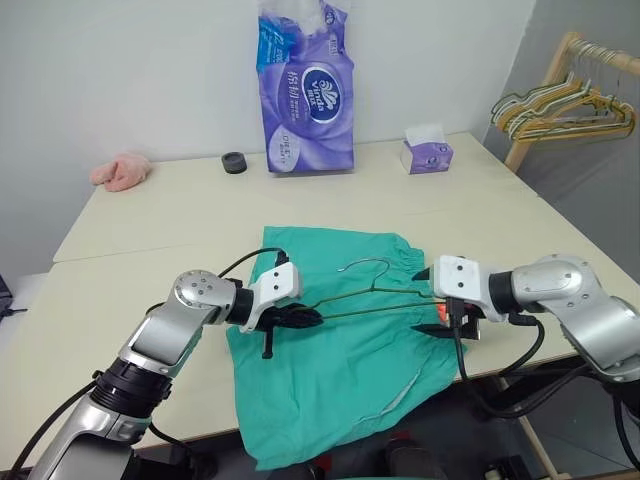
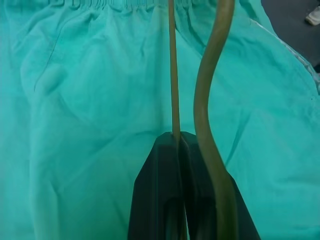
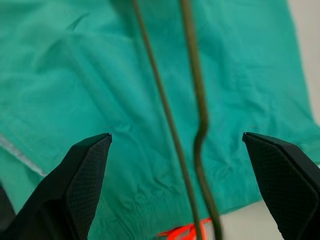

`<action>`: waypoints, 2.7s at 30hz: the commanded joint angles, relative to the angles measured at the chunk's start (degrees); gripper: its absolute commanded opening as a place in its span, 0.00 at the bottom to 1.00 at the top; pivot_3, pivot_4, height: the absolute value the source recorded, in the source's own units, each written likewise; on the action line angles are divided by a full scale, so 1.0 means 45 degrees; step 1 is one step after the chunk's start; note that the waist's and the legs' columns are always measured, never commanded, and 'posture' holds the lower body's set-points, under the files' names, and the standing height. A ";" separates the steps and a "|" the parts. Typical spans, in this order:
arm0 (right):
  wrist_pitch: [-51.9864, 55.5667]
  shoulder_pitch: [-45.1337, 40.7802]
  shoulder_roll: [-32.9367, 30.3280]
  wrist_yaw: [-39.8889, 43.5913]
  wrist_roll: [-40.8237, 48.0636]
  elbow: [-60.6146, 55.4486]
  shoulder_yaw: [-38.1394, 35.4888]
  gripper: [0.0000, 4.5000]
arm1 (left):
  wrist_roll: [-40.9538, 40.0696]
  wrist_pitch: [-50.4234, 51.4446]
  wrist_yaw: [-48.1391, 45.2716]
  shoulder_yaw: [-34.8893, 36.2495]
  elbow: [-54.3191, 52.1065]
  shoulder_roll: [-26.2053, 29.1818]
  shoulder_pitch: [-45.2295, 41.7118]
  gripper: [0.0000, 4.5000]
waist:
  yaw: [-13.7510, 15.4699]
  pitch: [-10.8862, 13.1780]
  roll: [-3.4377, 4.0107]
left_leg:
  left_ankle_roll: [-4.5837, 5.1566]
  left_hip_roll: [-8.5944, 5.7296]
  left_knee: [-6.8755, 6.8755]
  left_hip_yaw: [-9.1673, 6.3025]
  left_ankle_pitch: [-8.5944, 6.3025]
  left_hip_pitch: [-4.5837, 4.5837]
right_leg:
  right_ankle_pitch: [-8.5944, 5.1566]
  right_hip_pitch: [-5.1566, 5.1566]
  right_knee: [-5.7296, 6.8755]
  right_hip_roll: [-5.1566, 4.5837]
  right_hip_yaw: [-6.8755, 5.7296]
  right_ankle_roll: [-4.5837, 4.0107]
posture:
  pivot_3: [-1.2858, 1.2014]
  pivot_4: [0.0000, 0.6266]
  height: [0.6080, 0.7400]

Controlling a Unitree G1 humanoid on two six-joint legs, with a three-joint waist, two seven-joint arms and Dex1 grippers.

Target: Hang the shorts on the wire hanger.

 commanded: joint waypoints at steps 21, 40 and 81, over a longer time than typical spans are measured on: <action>-0.0075 -0.0359 0.0444 0.0501 -0.0616 0.0092 0.0294 0.00 | 0.0184 -0.0227 0.0693 0.0193 -0.0426 -0.0264 -0.0298 0.12 | 0.0017 -0.0002 -0.0002 | -0.0002 -0.0001 0.0001 -0.0009 0.0001 -0.0002 | 0.0001 -0.0001 0.0001 0.0000 -0.0010 -0.0001 | 0.45 0.02 1.00; 0.3025 0.4793 -0.0522 -0.0632 0.2043 0.0174 -0.5438 0.00 | -0.2125 -0.0088 0.2675 0.3941 0.2784 -0.1468 -0.0853 0.60 | 0.0033 0.0001 -0.0019 | -0.0003 0.0000 0.0030 -0.0020 0.0000 -0.0013 | 0.0002 0.0006 0.0005 -0.0001 -0.0019 0.0001 | 0.45 0.05 1.00; 0.3399 0.3960 -0.1416 -0.0415 0.2872 0.4542 -0.4081 0.00 | -0.2081 0.0177 0.1863 0.2772 0.0967 -0.0908 0.0437 0.60 | 0.0053 0.0007 0.0001 | 0.0047 0.0000 0.0054 -0.0001 -0.0024 -0.0010 | 0.0002 0.0019 0.0004 -0.0002 -0.0007 0.0010 | 0.46 0.06 1.00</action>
